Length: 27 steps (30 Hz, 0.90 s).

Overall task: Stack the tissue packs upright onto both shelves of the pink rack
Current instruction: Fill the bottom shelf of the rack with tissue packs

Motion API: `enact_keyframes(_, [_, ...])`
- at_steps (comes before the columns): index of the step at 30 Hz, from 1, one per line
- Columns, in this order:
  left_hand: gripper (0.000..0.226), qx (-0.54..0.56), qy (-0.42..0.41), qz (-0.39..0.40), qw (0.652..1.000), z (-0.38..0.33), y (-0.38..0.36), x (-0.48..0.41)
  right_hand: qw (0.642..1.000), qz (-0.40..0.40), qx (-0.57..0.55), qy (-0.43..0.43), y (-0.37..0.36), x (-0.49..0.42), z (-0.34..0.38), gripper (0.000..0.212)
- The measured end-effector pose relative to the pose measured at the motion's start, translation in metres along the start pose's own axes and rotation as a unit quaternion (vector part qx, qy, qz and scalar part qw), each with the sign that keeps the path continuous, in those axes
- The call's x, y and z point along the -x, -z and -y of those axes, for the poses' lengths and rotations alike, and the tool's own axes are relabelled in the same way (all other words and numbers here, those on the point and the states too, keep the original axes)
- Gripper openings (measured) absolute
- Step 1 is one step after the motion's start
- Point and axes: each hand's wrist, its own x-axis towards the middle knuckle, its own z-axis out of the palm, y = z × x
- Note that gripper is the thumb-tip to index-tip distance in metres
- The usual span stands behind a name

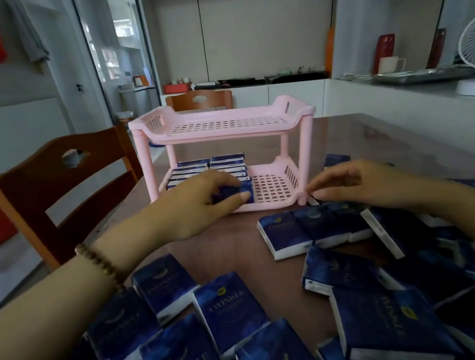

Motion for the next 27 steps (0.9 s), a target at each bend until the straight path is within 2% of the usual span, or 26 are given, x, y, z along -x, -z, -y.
enact_keyframes(4, [0.047, 0.013, 0.022, 0.106, 0.994, -0.022, -0.025, -0.014, 0.997, 0.028, 0.064, -0.022, 0.005, 0.01, -0.014, 0.03])
enact_keyframes(7, [0.051, 0.019, 0.038, 0.125, 0.991, -0.026, -0.043, -0.018, 0.989, 0.049, 0.138, -0.013, 0.002, 0.009, -0.018, 0.052])
enact_keyframes(9, [0.045, 0.044, 0.036, 0.121, 0.991, -0.024, -0.05, -0.018, 0.985, 0.061, 0.164, -0.006, -0.003, 0.007, -0.019, 0.06])
enact_keyframes(14, [0.041, 0.118, 0.039, 0.076, 0.989, -0.015, -0.061, -0.017, 0.973, 0.096, 0.209, 0.003, -0.005, 0.003, -0.025, 0.06])
enact_keyframes(19, [0.052, 0.234, 0.033, 0.065, 0.969, -0.014, -0.065, -0.013, 0.986, 0.087, 0.145, -0.003, -0.009, 0.006, -0.029, 0.046])
enact_keyframes(22, [0.053, 0.265, 0.043, 0.021, 0.963, -0.012, -0.067, -0.013, 0.99, 0.061, 0.125, -0.004, -0.011, 0.008, -0.027, 0.059])
enact_keyframes(24, [0.053, 0.285, 0.064, -0.008, 0.956, -0.01, -0.066, -0.013, 0.987, 0.052, 0.149, -0.001, -0.011, 0.009, -0.023, 0.069])
enact_keyframes(27, [0.041, 0.317, 0.069, -0.003, 0.946, -0.005, -0.062, -0.012, 0.986, 0.042, 0.162, 0.011, -0.011, 0.012, -0.018, 0.063])
